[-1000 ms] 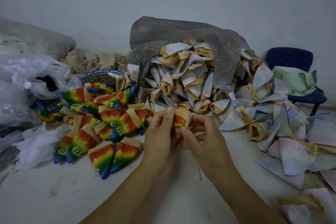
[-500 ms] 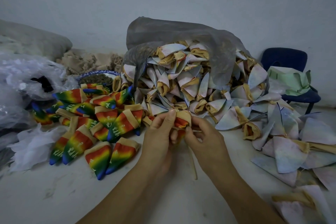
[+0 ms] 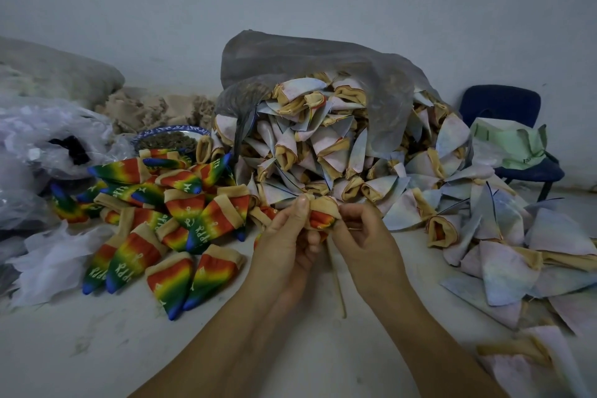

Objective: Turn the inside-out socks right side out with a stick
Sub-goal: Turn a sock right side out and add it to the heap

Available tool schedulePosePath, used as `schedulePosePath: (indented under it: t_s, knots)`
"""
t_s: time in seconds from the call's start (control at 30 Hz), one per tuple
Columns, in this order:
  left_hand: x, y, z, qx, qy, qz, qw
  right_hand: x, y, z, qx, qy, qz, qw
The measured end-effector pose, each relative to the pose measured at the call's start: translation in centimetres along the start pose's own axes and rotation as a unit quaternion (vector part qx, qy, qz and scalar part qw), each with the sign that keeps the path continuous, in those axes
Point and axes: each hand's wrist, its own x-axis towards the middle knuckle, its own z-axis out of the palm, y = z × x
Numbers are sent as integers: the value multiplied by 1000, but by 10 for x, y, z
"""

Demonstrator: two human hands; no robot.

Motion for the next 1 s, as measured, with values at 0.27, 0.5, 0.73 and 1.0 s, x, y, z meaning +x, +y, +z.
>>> schedulePosePath:
  t_s: [0.27,0.5,0.73,1.0]
  knots:
    - [1,5,2,-65,-20,-63,996,1,1,-2,-2,5,29,1000]
    - [7,10,0,-79,-40,-89,992,1,-2,-4,91,-11,84,992]
    - [8,16,-2,1,-26,-54,998,2,-6,-5,330,-109,180,920]
    - [-1,15,7,-34,-53,-119,991,1,-4,-7,331,-108,204,915]
